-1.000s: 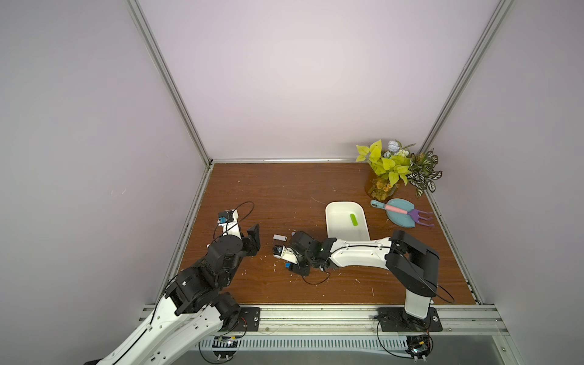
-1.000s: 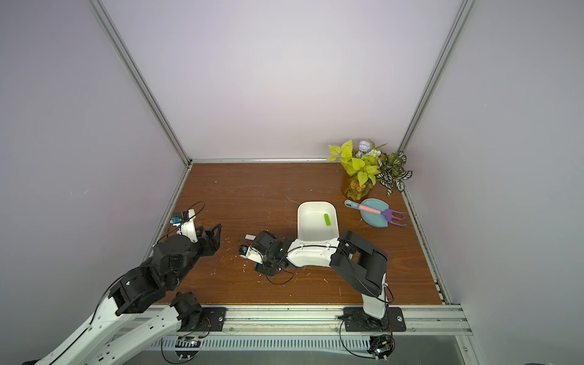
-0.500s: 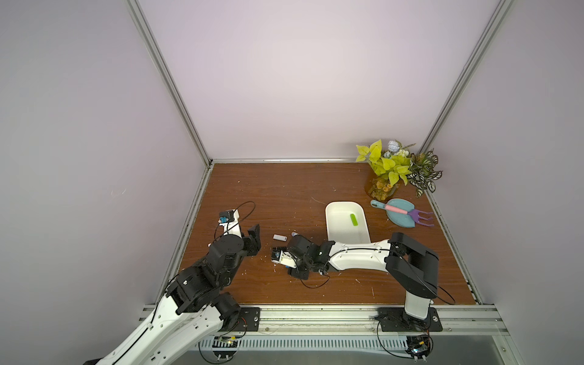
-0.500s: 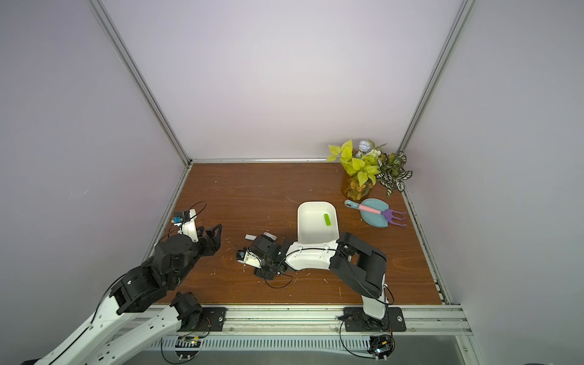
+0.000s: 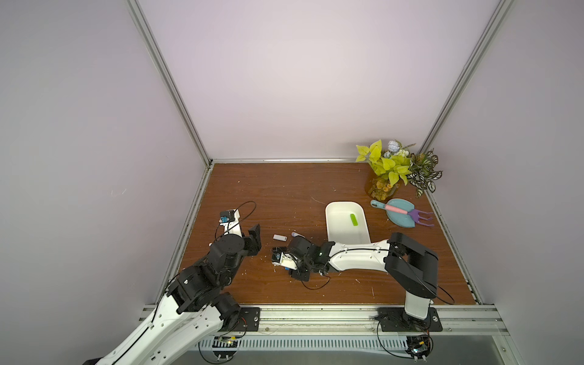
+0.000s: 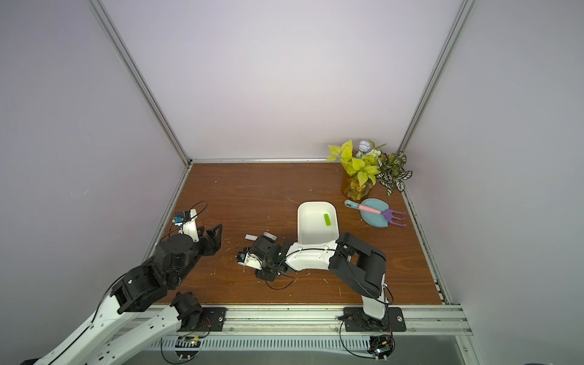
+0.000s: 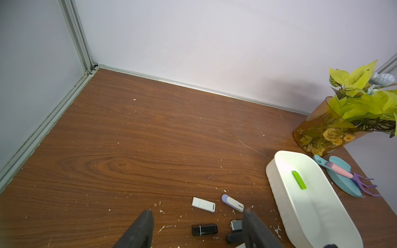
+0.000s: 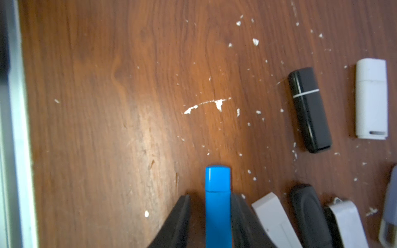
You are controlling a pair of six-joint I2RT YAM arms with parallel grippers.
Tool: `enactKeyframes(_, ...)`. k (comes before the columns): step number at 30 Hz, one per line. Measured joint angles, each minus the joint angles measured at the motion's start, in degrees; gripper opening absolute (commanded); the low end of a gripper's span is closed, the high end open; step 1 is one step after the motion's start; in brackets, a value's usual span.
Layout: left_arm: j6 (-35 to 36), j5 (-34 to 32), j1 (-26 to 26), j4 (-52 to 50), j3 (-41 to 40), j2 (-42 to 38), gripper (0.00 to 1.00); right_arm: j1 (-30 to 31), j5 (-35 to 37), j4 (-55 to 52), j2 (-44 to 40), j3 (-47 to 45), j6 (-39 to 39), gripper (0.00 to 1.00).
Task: Put the usb flash drive into the storage box
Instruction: Pick up the USB flash from the center of the board, then place the USB flash in the storage box.
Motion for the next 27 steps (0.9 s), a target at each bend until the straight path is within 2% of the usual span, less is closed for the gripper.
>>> enactKeyframes(13, 0.0, 0.02, 0.0, 0.0, -0.09, 0.0, 0.65, 0.0, 0.2, 0.31, -0.57, -0.37, 1.4, 0.15)
enactKeyframes(16, 0.0, 0.0, 0.0, 0.0, -0.09, -0.02, 0.65, -0.26, 0.31, 0.39, -4.09, -2.32, 2.82, 0.14)
enactKeyframes(19, 0.0, 0.0, 0.0, 0.0, -0.09, -0.02, 0.65, -1.68, -0.15, 0.94, -11.47, -4.79, 5.22, 0.13)
enactKeyframes(22, 0.0, 0.0, 0.0, 0.0, -0.13, -0.02, 0.65, -5.99, -1.31, 3.43, -20.02, -7.13, 8.33, 0.13)
enactKeyframes(27, 0.0, 0.04, 0.0, 0.0, -0.24, 0.15, 0.65, -19.58, 0.76, 8.0, -32.0, -14.14, 15.19, 0.13)
